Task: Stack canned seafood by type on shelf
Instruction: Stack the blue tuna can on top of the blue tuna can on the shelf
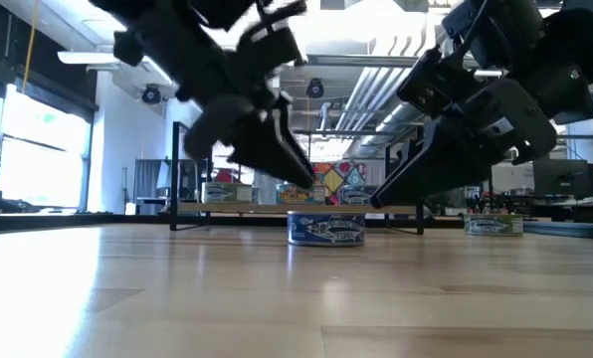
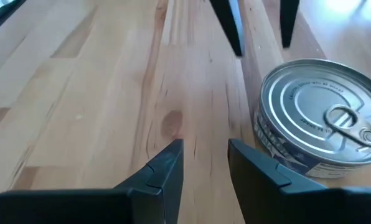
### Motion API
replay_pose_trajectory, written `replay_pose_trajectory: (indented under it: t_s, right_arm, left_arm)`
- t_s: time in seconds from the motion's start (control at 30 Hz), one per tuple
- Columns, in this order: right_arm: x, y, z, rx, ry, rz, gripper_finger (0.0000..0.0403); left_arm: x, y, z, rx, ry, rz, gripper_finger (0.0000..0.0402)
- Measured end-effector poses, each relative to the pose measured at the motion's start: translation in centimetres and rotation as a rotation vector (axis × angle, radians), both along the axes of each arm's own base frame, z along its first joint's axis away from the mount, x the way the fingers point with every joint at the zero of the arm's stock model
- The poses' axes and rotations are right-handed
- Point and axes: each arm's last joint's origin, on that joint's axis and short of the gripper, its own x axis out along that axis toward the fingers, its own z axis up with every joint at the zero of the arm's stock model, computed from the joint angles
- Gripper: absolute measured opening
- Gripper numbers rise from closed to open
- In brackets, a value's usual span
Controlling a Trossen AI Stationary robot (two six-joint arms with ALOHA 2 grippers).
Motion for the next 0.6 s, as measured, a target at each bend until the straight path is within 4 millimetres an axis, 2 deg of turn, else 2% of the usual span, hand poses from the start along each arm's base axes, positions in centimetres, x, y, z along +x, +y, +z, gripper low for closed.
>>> replay_pose_trajectory:
  t_s: [0.17,0.27,0.4,0.53,0.6]
  right_arm:
    - [0.0,0.0,0.0,0.002,0.002,-0.003,0.0119]
    - [0.0,0.0,0.0,0.002,0.003,-0.003,0.0119]
    - [0.1,0.0,0.1,-0.016,-0.014,0.011,0.0119]
    - [0.5,0.2,0.8,-0.044,-0.105,0.057,0.0119]
    - [0.6,0.2,1.1,-0.07,-0.136,0.074,0.0119]
  left_arm:
    - [0.3,0.8,-2.7,0.117,0.121,-0.125,0.0123]
    - [0.6,1.0,-3.0,0.144,0.107,-0.115,0.0114]
    - [0.6,0.9,-2.9,0.123,0.099,-0.116,0.0071]
    - [0.7,0.9,-2.8,0.111,0.094,-0.119,0.0013]
    - [0.7,0.9,-2.8,0.103,0.09,-0.117,0.0007]
